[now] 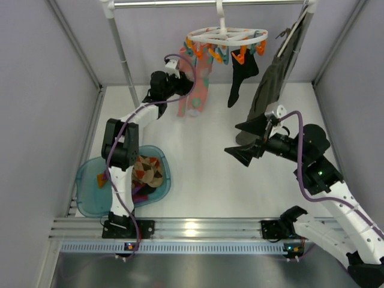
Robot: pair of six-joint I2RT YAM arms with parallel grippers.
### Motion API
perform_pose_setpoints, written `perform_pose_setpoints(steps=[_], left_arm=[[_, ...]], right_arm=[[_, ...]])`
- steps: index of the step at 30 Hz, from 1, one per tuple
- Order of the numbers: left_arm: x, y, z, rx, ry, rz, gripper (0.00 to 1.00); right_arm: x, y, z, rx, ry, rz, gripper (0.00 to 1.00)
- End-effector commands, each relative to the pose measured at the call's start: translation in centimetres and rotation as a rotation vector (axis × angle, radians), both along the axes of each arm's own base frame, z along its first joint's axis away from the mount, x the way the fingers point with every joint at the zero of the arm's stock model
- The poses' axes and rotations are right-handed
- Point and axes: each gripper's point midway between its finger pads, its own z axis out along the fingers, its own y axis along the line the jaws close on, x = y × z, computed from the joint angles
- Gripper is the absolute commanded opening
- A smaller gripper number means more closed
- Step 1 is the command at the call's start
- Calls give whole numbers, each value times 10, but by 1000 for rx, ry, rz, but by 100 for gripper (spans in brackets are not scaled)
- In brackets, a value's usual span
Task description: Remove the socks clipped to the hanger
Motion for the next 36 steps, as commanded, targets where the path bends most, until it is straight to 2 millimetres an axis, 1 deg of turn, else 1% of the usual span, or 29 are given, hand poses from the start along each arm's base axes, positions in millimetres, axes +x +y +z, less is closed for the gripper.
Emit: perform_pose_setpoints(steps=[1, 3, 4, 6, 8, 9, 11, 12, 13, 15, 16, 17, 18, 19, 20, 21, 22, 23, 24, 25, 26, 27, 28, 29, 31, 32, 34, 35, 36], left_arm=[[3, -10, 41, -36, -127, -53, 26], [-3, -5, 49, -49, -151, -32, 25], [-15, -2, 50, -52, -156, -24, 27], [-25, -3, 61, -39, -208, -8, 35], [-39, -4, 74, -24, -239, 3, 35], [-42, -7, 79, -15, -254, 4, 20], [-46, -6, 88, -23, -266, 12, 17], [-45, -4, 89, -26, -263, 21, 6], [-47, -4, 90, -30, -263, 23, 2], [-52, -1, 99, -54, -259, 47, 0], [-55, 1, 94, -51, -246, 63, 0], [-63, 0, 107, -59, -265, 92, 0], [-70, -1, 110, -45, -278, 122, 0], [-71, 11, 100, -27, -256, 239, 0], [-89, -2, 115, -36, -279, 264, 0], [-99, -6, 105, -1, -271, 290, 0], [-103, 6, 105, 8, -266, 409, 0], [-124, -11, 115, -4, -278, 404, 0], [-133, -11, 108, 19, -268, 438, 0], [-139, 3, 108, 25, -256, 552, 0], [-149, 4, 108, 30, -249, 590, 0], [-168, -7, 110, 37, -252, 580, 0], [-177, -7, 110, 43, -249, 606, 0], [-193, -9, 108, 63, -241, 656, 0], [-211, -7, 109, 117, -247, 699, 0], [-227, -14, 110, 151, -250, 707, 0], [-241, -27, 109, 182, -255, 691, 0], [-253, -41, 110, 193, -262, 653, 0], [-258, -51, 112, 190, -270, 625, 0]], right_arm=[[-1, 5, 21, 52, -82, 46, 99], [4, 9, 16, 40, -68, 48, 99], [5, 10, 14, 36, -64, 50, 99], [9, 12, 11, 32, -56, 48, 100], [10, 13, 9, 32, -48, 53, 99], [10, 14, 10, 33, -45, 58, 100], [8, 14, 10, 39, -44, 60, 99], [8, 14, 10, 40, -44, 62, 99], [7, 13, 12, 46, -46, 63, 99], [6, 12, 14, 53, -50, 55, 99], [6, 12, 14, 54, -47, 54, 99], [6, 10, 19, 68, -47, 38, 99], [7, 9, 22, 76, -43, 26, 99], [8, 7, 26, 84, -41, 15, 99], [10, 3, 33, 96, -35, -20, 100], [13, 1, 37, 102, -28, -43, 99], [14, -2, 40, 106, -21, -67, 100], [19, -8, 45, 109, -5, -119, 99], [21, -10, 47, 108, 0, -137, 99], [23, -13, 50, 112, 7, -160, 99], [30, -18, 52, 118, 21, -211, 99], [32, -22, 55, 116, 30, -237, 99], [35, -24, 56, 114, 39, -258, 99], [41, -26, 60, 112, 44, -292, 99], [48, -29, 57, 87, 72, -324, 99], [56, -28, 63, 80, 72, -346, 99], [62, -27, 62, 48, 91, -360, 100], [67, -25, 71, 47, 88, -363, 97], [69, -24, 74, 42, 89, -363, 96]])
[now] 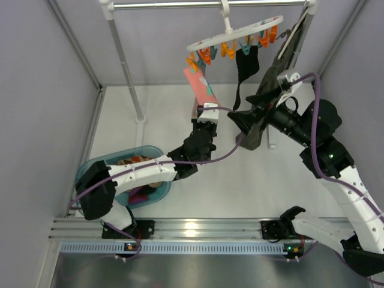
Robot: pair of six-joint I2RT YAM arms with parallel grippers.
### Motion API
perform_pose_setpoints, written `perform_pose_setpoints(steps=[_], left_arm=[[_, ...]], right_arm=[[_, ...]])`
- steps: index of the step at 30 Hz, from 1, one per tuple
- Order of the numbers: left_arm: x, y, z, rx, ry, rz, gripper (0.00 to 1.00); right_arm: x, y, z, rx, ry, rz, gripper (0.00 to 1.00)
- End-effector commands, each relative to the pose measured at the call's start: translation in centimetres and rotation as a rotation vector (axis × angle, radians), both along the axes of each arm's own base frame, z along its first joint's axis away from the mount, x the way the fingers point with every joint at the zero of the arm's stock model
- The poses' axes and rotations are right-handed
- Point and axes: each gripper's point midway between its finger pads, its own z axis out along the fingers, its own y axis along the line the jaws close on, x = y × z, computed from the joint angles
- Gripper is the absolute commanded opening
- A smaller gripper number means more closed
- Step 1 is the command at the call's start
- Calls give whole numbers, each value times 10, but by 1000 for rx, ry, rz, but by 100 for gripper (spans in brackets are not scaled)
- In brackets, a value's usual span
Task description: Remove the socks clipped to the hanger
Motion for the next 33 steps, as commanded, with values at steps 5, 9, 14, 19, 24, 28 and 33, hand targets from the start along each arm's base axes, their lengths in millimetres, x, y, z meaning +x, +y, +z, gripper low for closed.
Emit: perform_pose_setpoints(steps=[5, 9, 14, 19, 24, 28, 33], left_arm=[[-43, -57, 9, 93, -35, -46, 0], [-38, -102, 4, 180, -54, -83, 0], [-19, -139, -20, 348, -63, -34, 0], [-7, -141, -19, 282, -54, -10, 0], [11, -118, -16, 169, -18, -43, 0], [28, -99, -15, 151, 8, -30, 0], [37, -73, -19, 89, 37, -35, 0]], right_arm=[[25, -14, 41, -34, 8, -135, 91], [32, -17, 60, -74, 3, -166, 88], [68, -22, 54, -225, 36, -279, 88], [66, -33, 22, -297, 68, -310, 96], [46, -44, -44, -341, 116, -300, 99], [25, -74, -63, -337, 135, -392, 99], [31, -96, -56, -267, 135, -538, 99]])
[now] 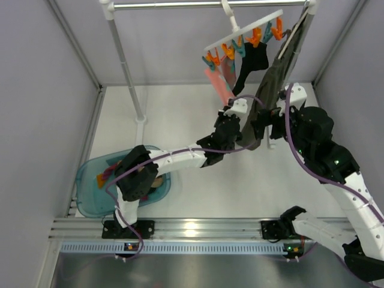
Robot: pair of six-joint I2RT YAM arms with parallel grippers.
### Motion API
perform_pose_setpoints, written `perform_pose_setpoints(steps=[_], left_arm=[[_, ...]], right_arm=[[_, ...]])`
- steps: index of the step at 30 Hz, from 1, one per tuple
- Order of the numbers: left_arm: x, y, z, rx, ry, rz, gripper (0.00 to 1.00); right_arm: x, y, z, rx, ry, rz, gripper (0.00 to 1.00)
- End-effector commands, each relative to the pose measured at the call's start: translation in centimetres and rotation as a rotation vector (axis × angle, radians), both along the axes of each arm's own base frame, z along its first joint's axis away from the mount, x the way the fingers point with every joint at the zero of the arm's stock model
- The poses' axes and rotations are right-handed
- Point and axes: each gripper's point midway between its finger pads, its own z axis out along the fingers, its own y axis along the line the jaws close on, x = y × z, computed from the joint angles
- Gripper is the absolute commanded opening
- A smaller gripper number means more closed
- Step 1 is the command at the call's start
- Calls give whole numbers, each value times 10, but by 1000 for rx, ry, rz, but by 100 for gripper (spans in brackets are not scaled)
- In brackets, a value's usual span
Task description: Remove the socks clipped to the hanger
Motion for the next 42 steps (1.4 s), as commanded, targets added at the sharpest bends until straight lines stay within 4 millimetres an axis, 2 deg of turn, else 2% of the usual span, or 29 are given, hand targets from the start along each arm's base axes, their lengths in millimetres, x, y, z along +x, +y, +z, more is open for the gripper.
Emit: perform_pose_setpoints(steps=[1, 2, 5, 7, 9, 10, 11, 13, 15, 16, 18, 19, 21, 22, 23, 24, 25, 26, 27, 28, 31, 32, 34, 37, 40, 42], left_arm=[[-5, 14, 36, -121, -19, -44, 0], [-5, 16, 36, -126, -17, -42, 0], [-5, 19, 32, -93, -16, -35, 0], [0, 19, 20, -43, -9, -1, 0], [4, 24, 17, 13, -15, 43, 0], [7, 22, 4, 51, -4, 59, 0], [9, 25, 4, 87, -8, 90, 0], [14, 27, -9, 158, 1, 124, 0], [14, 29, -10, 174, 1, 155, 0], [11, 26, -10, 180, 1, 151, 0], [7, 22, -5, 183, -6, 146, 0], [2, 16, -3, 185, -11, 134, 0], [-1, 7, 5, 204, -23, 129, 0], [-6, 1, 9, 211, -30, 120, 0], [-7, -4, 16, 223, -40, 114, 0], [-8, -9, 13, 241, -40, 110, 0], [-11, -13, 13, 266, -43, 106, 0], [-10, -16, 16, 265, -48, 110, 0], [-9, -19, 12, 277, -46, 111, 0], [-9, -18, 10, 285, -44, 120, 0], [-9, -15, 8, 254, -39, 120, 0], [-10, -12, 0, 262, -29, 112, 0], [-6, -1, 0, 229, -23, 125, 0], [0, 19, -11, 195, 0, 126, 0], [1, 28, -16, 163, 12, 113, 0], [0, 31, -15, 149, 13, 116, 0]], right_arm=[[4, -8, 27, 75, -94, -68, 99], [-3, 9, 25, 86, -93, 39, 100], [-30, 44, 35, 132, -140, 304, 99], [-42, 47, 50, 175, -184, 348, 99], [-50, 43, 64, 206, -216, 346, 99], [-57, 39, 76, 225, -243, 343, 99], [-59, 36, 81, 235, -246, 335, 100], [-65, 34, 93, 252, -231, 331, 100], [-63, 37, 98, 249, -209, 335, 99], [-55, 41, 105, 238, -198, 335, 99], [-44, 46, 102, 210, -150, 330, 91], [-32, 55, 107, 197, -133, 334, 88], [-23, 66, 106, 173, -94, 349, 81], [-8, 74, 112, 152, -94, 335, 80], [-7, 84, 110, 127, -75, 347, 80], [-2, 91, 111, 91, -85, 345, 80], [12, 102, 116, 64, -92, 323, 81], [9, 120, 118, 58, -90, 352, 81], [17, 124, 117, -3, -115, 339, 81], [30, 138, 117, -28, -121, 321, 82], [60, 146, 113, -73, -130, 232, 82], [65, 147, 113, -74, -133, 216, 84], [75, 152, 112, -61, -141, 195, 84], [89, 160, 110, -65, -151, 167, 83], [109, 169, 100, -111, -135, 134, 78], [121, 183, 92, -129, -120, 147, 76]])
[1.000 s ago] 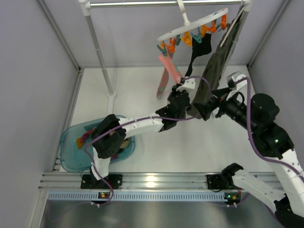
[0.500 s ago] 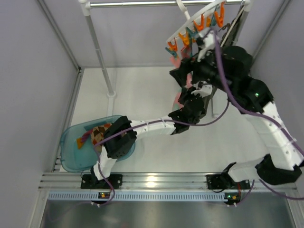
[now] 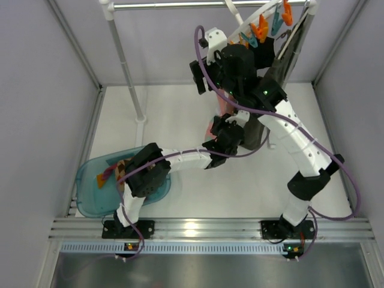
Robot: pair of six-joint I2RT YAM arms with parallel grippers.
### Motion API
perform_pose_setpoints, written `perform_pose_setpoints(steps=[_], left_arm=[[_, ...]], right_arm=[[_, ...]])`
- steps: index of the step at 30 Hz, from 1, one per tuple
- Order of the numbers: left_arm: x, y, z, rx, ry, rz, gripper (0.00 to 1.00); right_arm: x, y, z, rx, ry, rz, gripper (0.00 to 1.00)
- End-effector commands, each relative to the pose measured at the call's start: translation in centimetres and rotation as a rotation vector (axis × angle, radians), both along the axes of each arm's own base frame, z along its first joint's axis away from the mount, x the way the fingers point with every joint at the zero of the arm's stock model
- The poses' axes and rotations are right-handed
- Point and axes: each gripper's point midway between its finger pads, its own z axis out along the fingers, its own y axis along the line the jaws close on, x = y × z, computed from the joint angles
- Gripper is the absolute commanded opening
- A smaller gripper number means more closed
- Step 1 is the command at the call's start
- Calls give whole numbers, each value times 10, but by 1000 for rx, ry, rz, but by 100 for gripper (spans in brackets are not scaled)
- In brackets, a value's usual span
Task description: Remove the socks clipped to the hanger
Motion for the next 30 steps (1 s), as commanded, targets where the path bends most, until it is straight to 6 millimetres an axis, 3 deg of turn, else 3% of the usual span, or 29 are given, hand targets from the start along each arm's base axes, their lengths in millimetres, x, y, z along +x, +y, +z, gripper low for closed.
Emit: perform_pose_setpoints(steps=[1, 6, 8, 13, 20, 30], left_arm=[[-8, -1, 35, -155, -44, -32, 0], [-11, 0, 38, -178, -45, -38, 0], [-11, 1, 38, -177, -44, -40, 0], [-12, 0, 39, -187, -43, -53, 0], [-7, -2, 33, -180, -36, -54, 0], [-3, -7, 39, -199, -42, -71, 0]], right_arm=[[18, 8, 8, -16, -33, -37, 74], [40, 19, -11, -36, -33, -90, 71], [46, 21, -10, -27, -50, -105, 69], [67, 0, -5, -39, -111, -271, 67], [63, -17, 7, -10, -149, -351, 66], [69, -22, -2, -63, -142, -392, 64]])
